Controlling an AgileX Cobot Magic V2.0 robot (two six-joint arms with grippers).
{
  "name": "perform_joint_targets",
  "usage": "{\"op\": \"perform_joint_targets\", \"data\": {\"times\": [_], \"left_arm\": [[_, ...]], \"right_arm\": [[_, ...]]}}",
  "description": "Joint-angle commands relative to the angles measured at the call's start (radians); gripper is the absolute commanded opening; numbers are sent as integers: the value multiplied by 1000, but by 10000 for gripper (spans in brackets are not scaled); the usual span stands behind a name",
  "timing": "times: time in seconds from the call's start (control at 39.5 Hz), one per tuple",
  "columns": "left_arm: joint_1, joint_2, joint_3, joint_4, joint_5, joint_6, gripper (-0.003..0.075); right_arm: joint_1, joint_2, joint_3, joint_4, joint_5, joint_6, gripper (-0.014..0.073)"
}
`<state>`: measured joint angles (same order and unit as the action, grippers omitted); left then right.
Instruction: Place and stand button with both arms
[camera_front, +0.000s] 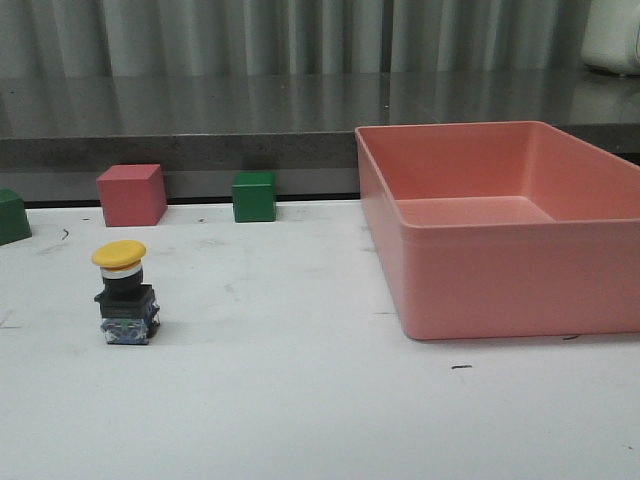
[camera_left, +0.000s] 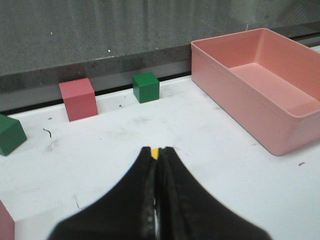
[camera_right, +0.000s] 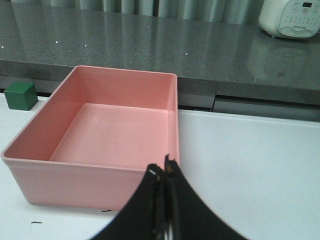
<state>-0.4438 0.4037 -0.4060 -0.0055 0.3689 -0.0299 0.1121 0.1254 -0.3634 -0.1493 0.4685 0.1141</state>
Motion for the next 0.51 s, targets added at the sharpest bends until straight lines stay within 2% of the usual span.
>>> {"op": "perform_joint_targets", "data": {"times": [0.0,0.15,0.48], "left_arm": [[-1,-49,-30,-69,10,-13,-20],[-1,-140,-30,-76,72,-13,-20],[-1,-190,-30,-76,65,-13,-20]], "right_arm": [[-7,10,-24,-18,-81,-6,-72],[-7,10,-24,-18,-81,-6,-72],[-7,10,-24,-18,-81,-6,-72]]}}
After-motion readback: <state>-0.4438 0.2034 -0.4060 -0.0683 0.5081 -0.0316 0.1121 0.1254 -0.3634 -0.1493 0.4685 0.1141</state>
